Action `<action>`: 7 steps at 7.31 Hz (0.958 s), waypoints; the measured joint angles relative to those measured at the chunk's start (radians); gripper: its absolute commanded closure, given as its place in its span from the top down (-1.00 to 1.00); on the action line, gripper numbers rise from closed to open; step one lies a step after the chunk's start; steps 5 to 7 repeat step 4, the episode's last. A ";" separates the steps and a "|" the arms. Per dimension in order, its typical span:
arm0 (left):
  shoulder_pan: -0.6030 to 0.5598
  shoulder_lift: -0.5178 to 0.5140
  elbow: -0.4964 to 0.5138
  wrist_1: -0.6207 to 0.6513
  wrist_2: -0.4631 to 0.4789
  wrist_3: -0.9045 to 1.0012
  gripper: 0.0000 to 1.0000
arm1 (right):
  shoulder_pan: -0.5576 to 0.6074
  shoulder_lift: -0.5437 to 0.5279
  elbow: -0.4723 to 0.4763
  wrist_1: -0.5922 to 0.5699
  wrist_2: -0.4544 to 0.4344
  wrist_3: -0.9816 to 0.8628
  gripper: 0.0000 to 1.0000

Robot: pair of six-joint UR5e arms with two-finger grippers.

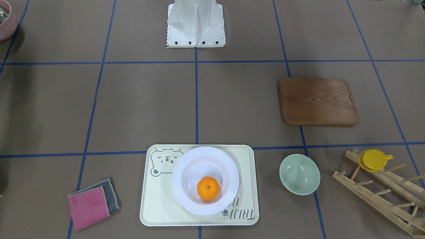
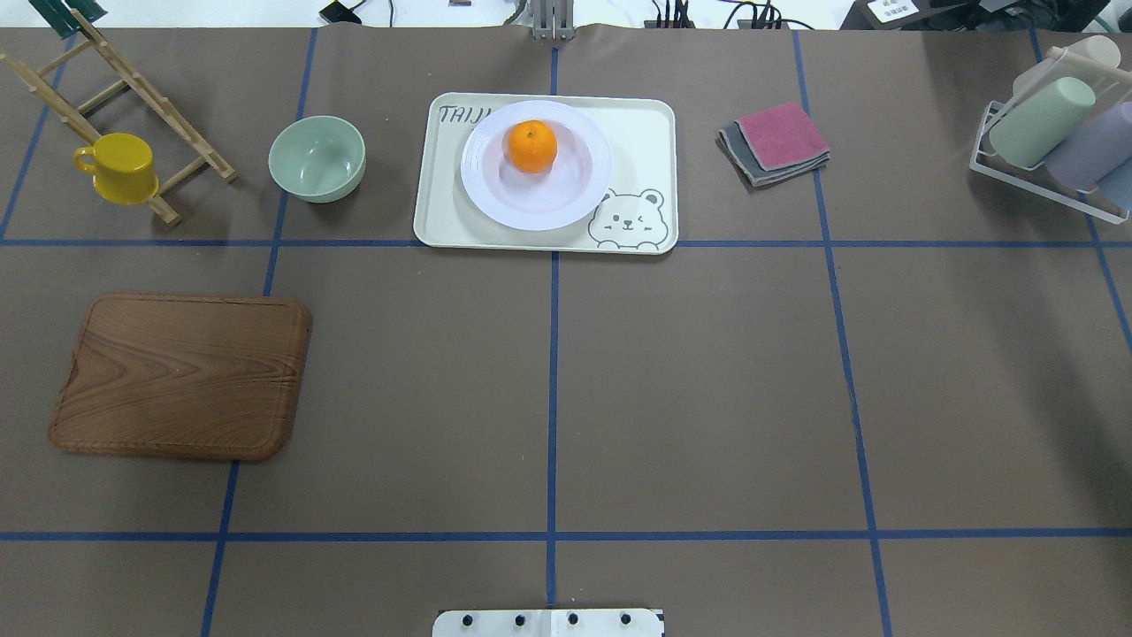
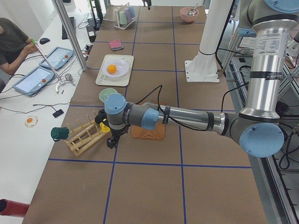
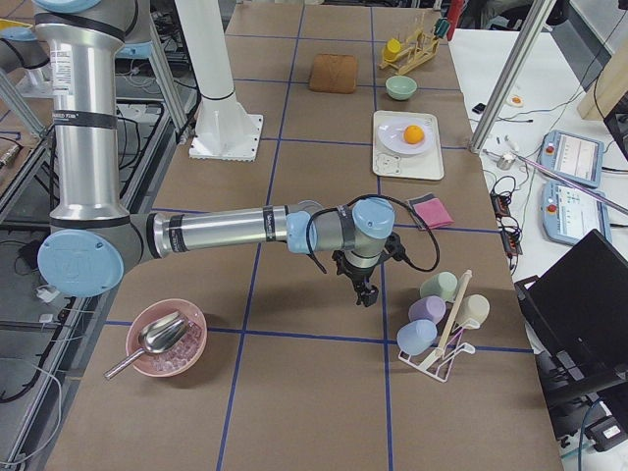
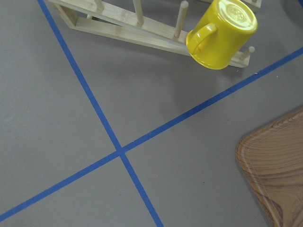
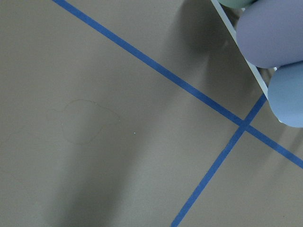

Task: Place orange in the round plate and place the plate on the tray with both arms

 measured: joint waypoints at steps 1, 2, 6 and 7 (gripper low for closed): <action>0.000 0.001 0.012 -0.003 0.000 0.001 0.98 | -0.005 0.000 -0.004 0.000 0.002 0.006 1.00; 0.000 -0.001 0.017 -0.003 0.000 0.000 0.98 | -0.006 0.002 -0.003 -0.001 0.007 0.010 1.00; -0.001 -0.004 0.013 -0.004 0.001 0.001 0.98 | -0.016 0.039 -0.015 -0.001 0.026 0.025 1.00; -0.001 -0.004 0.013 -0.004 0.001 0.001 0.98 | -0.016 0.039 -0.015 -0.001 0.026 0.025 1.00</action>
